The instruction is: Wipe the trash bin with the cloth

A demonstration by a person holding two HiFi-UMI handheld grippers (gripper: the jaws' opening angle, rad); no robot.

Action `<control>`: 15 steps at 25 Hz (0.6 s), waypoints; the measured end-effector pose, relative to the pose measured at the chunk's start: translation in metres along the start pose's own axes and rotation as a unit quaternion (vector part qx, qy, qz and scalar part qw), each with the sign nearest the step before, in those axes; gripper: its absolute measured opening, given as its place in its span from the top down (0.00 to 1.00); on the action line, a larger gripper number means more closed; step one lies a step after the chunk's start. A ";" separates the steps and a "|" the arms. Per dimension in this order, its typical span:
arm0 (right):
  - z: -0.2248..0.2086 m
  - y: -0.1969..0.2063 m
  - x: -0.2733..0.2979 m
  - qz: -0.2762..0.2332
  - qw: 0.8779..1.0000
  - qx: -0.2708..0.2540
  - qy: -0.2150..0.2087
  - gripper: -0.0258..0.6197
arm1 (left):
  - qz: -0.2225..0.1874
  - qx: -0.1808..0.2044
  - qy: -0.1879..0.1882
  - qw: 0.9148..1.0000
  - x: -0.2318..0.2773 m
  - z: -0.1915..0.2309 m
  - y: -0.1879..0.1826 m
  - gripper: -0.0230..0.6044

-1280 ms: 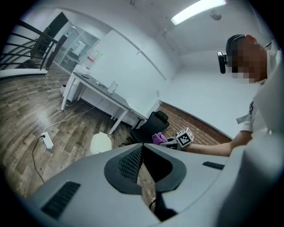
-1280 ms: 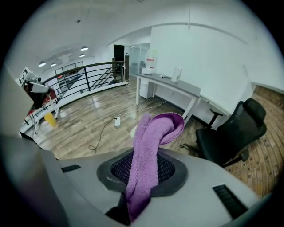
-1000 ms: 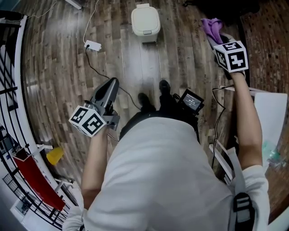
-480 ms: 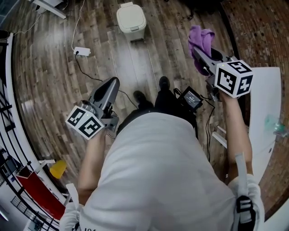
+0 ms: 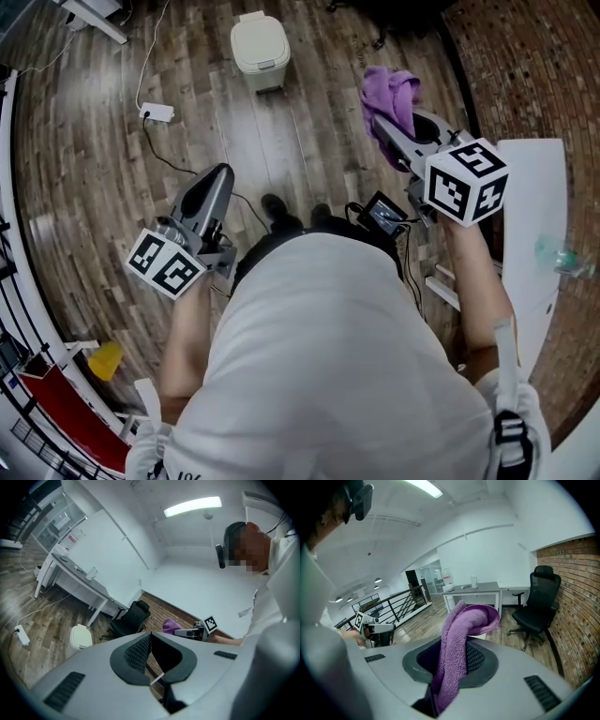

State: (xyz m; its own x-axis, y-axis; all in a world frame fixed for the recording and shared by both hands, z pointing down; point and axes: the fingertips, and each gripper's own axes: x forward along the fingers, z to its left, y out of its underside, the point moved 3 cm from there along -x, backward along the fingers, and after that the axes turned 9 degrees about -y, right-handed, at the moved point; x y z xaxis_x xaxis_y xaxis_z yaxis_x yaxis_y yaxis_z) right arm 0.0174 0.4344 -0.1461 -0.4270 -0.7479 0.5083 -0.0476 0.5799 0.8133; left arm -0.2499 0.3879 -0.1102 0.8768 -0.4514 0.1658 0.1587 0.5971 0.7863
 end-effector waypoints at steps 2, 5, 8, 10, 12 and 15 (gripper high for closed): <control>0.004 0.003 -0.003 0.007 1.000 -0.011 -0.001 0.84 | -0.003 -0.003 -0.003 1.000 -0.001 -0.004 0.004 0.96; 0.007 0.007 -0.015 0.004 1.000 -0.017 0.000 0.84 | -0.001 -0.007 -0.004 1.000 0.001 -0.016 0.012 0.96; 0.009 0.013 -0.029 -0.002 1.000 -0.018 -0.004 0.84 | 0.003 -0.003 0.000 1.000 0.003 -0.035 0.020 0.96; 0.009 0.018 -0.039 -0.007 1.000 -0.019 -0.008 0.84 | 0.005 -0.002 0.004 1.000 0.006 -0.049 0.026 0.96; 0.008 0.023 -0.050 -0.017 1.000 -0.021 -0.009 0.84 | 0.008 -0.001 0.009 1.000 0.010 -0.063 0.033 0.96; 0.001 0.030 -0.067 -0.033 0.999 -0.020 -0.006 0.84 | 0.013 0.006 0.015 1.000 0.018 -0.084 0.043 0.96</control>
State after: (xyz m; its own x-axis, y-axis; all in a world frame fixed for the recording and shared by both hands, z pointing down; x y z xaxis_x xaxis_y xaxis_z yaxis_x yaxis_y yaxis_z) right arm 0.0434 0.5021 -0.1560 -0.4357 -0.7796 0.4499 -0.0400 0.5161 0.8556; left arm -0.1891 0.4612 -0.1230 0.8936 -0.4160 0.1687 0.1304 0.6002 0.7892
